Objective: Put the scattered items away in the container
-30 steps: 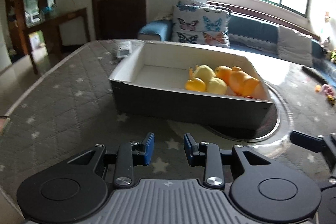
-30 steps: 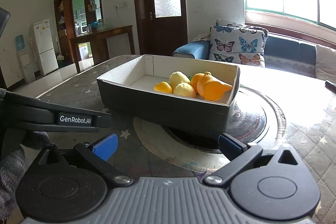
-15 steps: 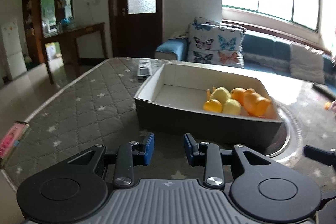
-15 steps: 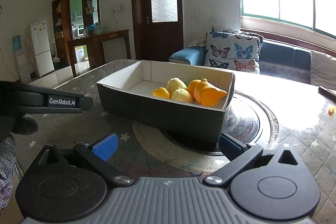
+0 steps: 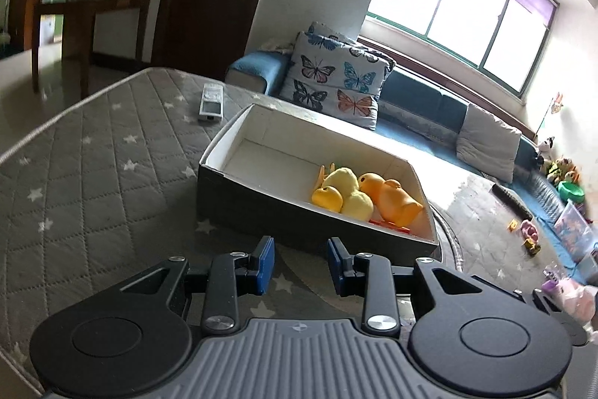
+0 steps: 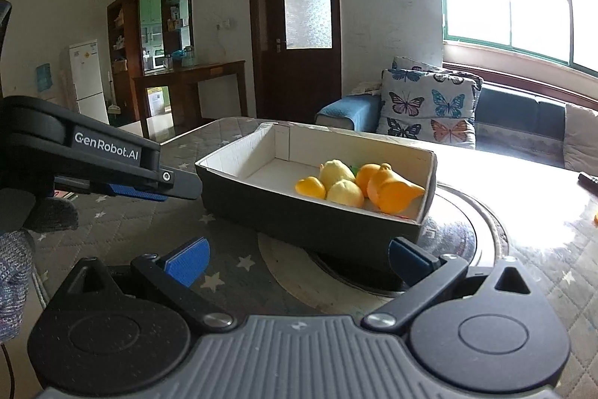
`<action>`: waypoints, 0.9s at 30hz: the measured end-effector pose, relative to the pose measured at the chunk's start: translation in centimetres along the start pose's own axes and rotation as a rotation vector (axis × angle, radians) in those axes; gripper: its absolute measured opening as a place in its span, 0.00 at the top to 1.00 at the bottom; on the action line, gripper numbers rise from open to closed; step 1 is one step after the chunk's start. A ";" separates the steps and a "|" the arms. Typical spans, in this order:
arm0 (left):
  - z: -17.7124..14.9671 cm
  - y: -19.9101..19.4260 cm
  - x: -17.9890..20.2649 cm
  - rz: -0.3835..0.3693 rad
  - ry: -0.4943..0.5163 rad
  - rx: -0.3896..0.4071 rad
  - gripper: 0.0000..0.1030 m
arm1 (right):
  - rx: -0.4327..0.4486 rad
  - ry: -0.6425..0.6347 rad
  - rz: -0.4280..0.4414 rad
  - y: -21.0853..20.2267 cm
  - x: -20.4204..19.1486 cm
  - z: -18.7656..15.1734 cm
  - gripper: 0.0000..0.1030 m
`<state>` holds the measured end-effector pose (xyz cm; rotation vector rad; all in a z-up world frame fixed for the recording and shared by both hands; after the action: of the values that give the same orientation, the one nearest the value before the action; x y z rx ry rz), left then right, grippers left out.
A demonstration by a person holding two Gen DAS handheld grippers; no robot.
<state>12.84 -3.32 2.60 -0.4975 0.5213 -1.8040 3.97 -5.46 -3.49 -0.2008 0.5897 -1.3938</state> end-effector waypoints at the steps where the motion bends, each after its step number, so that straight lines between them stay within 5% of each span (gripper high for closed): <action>1: 0.1 0.1 -0.2 0.001 -0.004 -0.003 0.67 | -0.002 0.001 0.002 0.2 -0.1 0.1 0.00; 8: 1.0 1.2 -1.3 -0.058 -0.067 -0.021 0.67 | -0.019 -0.004 0.000 1.6 -0.8 0.7 0.00; 27: 1.8 3.9 -3.2 0.074 -0.013 -0.071 0.67 | -0.055 0.028 -0.019 5.5 -0.8 2.0 0.00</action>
<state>17.75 -1.41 1.62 -0.5317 0.5887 -1.7155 9.72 -4.08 -4.16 -0.2318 0.6508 -1.4020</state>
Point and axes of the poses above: each gripper's, at about its wrist camera, not at the fingertips, and y roughly the way its jaws point, x to its right, z to its top, the point moved 10 cm from there along y, roughly the way its jaws point, and after that the axes turned 15 degrees about y, right-handed, at the moved point
